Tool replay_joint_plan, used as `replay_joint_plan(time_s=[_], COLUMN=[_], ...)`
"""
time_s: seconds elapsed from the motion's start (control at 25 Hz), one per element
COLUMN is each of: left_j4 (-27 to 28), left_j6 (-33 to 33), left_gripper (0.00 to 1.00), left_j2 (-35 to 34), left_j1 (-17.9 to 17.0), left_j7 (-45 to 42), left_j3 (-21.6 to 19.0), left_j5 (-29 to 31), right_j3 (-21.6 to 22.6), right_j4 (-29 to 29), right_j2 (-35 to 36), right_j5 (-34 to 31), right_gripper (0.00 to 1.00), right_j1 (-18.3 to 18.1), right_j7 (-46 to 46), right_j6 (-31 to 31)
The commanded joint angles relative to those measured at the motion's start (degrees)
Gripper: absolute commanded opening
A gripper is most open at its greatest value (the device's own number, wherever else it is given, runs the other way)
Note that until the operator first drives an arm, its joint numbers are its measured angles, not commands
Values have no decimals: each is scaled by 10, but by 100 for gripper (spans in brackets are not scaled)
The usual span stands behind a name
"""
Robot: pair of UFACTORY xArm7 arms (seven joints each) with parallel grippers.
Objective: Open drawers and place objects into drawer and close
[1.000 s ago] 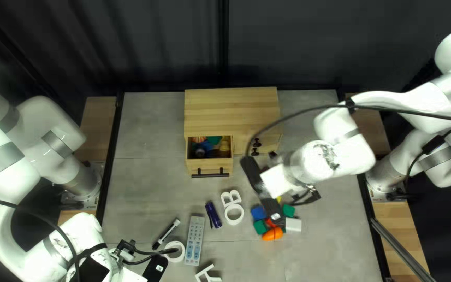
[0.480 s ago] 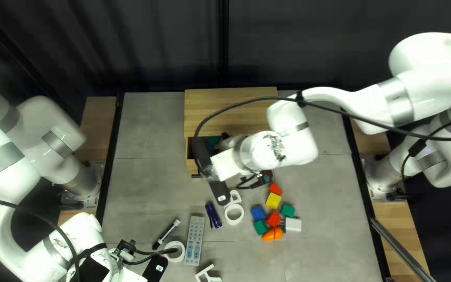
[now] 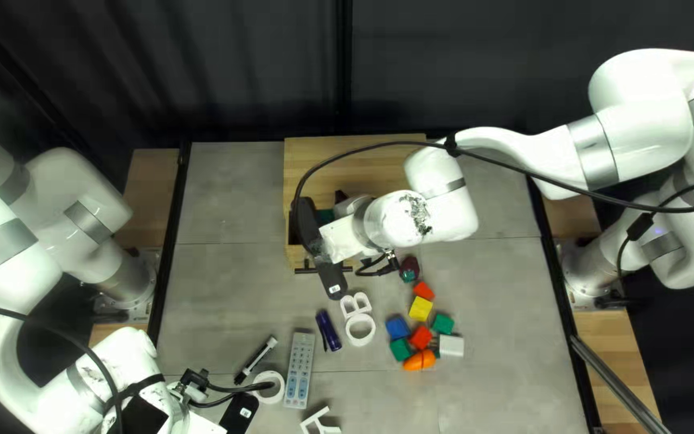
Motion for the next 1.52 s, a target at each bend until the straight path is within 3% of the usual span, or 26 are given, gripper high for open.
replay_joint_plan(time_s=[0.04, 0.28, 0.44, 0.56, 0.64, 0.84, 1.24, 1.52], left_j4=[0, 0, 0, 0, 0, 0, 0, 0], left_j6=[0, 0, 0, 0, 0, 0, 0, 0], left_gripper=[100, 100, 100, 100, 100, 100, 100, 100], left_j2=[0, 0, 0, 0, 0, 0, 0, 0], left_j1=[0, 0, 0, 0, 0, 0, 0, 0], left_j7=[0, 0, 0, 0, 0, 0, 0, 0], left_j3=[0, 0, 0, 0, 0, 0, 0, 0], left_j5=[0, 0, 0, 0, 0, 0, 0, 0], right_j3=[3, 31, 61, 86, 97, 100, 70, 51], right_j4=[4, -6, -121, -200, -226, -220, -238, -253], right_j2=[-7, -31, -97, -148, -165, -150, -115, -84], right_j5=[-2, 4, -2, 7, 27, 92, 165, 229], right_gripper=[100, 100, 100, 100, 100, 100, 100, 100], right_j1=[7, 43, 75, 98, 115, 138, 113, 88], right_j7=[10, 59, 152, 161, 115, -46, -258, -347], right_j6=[13, 58, 19, -6, -12, 1, -55, -91])
